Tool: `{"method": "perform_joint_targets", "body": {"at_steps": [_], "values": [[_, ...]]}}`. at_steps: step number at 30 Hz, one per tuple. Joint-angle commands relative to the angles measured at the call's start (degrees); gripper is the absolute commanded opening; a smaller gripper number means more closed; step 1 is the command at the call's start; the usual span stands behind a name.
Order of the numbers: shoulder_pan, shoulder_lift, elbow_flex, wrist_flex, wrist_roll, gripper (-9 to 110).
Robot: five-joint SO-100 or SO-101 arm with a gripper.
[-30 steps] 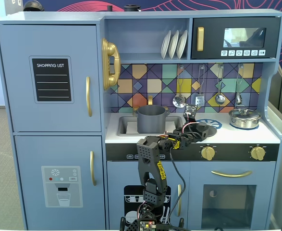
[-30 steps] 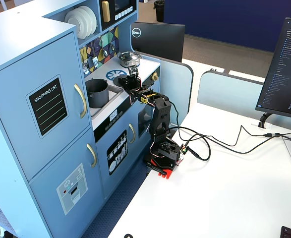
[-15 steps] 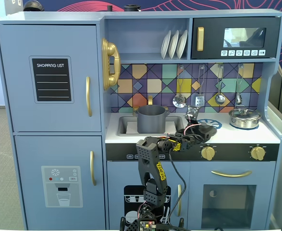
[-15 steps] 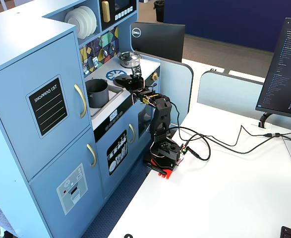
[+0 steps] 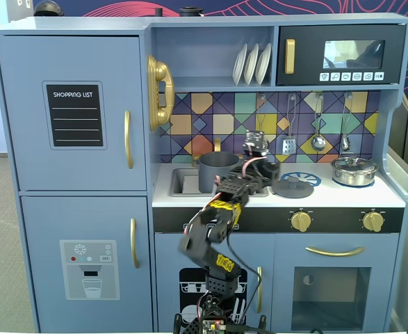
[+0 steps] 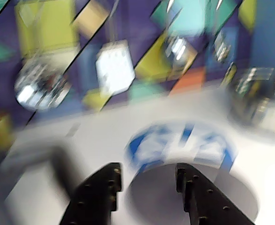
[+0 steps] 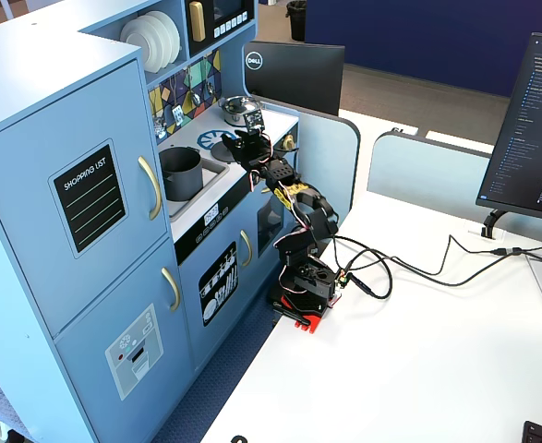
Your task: Take off the lid from the gray recipient and place it on the counter
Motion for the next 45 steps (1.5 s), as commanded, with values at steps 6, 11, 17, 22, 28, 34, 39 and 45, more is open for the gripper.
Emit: {"method": "perform_joint_targets", "body": {"at_steps": [6,11,17,22,28,34,39,45], "values": [[-19.1,22.3,2.0,51.6,5.9,0],[-25.8,30.7,16.8,56.2,7.7,0],[-27.7,34.8,36.6,49.0,10.3,0],[-27.7,35.7,47.5,41.8,7.8,0],[-27.6,37.2,49.1,53.5,7.0,0],[-26.3,41.7,49.1,69.1,3.4,0],[-24.8,43.2,49.1,72.9,4.7,0],[-25.2,43.2,49.1,72.9,5.9,1]]}}
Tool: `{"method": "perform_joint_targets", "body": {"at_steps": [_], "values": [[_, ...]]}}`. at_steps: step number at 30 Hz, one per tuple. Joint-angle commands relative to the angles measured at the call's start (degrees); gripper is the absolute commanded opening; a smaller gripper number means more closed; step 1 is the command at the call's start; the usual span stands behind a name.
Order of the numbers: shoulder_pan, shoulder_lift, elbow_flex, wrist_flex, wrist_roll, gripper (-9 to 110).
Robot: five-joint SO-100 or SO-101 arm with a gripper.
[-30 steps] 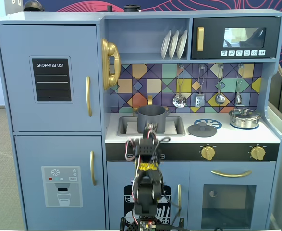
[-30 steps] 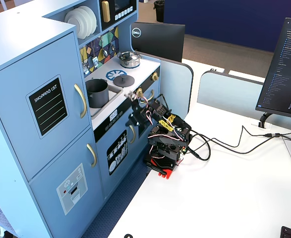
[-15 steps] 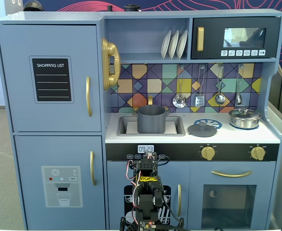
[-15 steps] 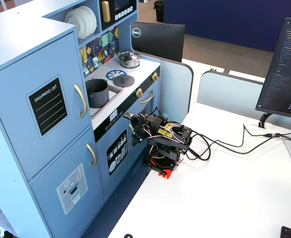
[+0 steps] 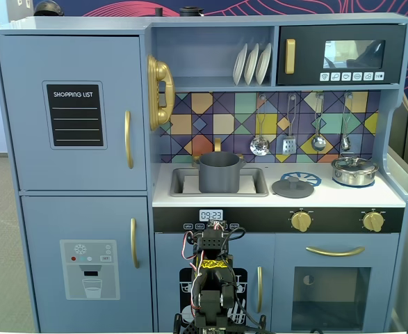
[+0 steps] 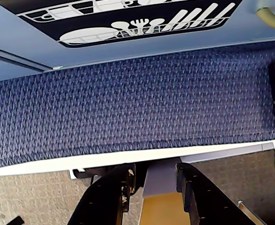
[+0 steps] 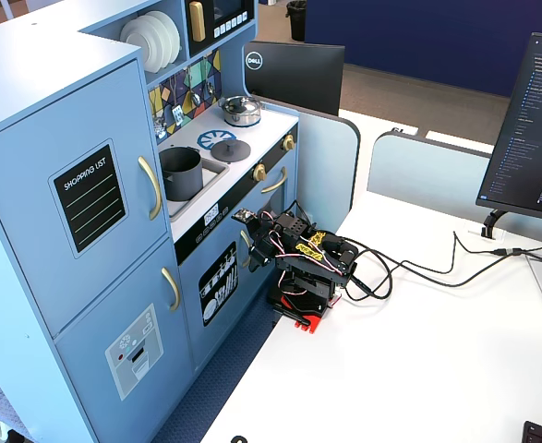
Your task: Take off the lid from the gray recipient and place it on the counter
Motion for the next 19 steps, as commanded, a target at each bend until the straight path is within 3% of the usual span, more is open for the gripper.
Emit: {"method": "perform_joint_targets", "body": {"at_steps": [1,19], "values": [[0.9,-0.4,0.0,10.4,1.1,2],[1.7,-0.4,0.0,10.4,1.1,3]]}}
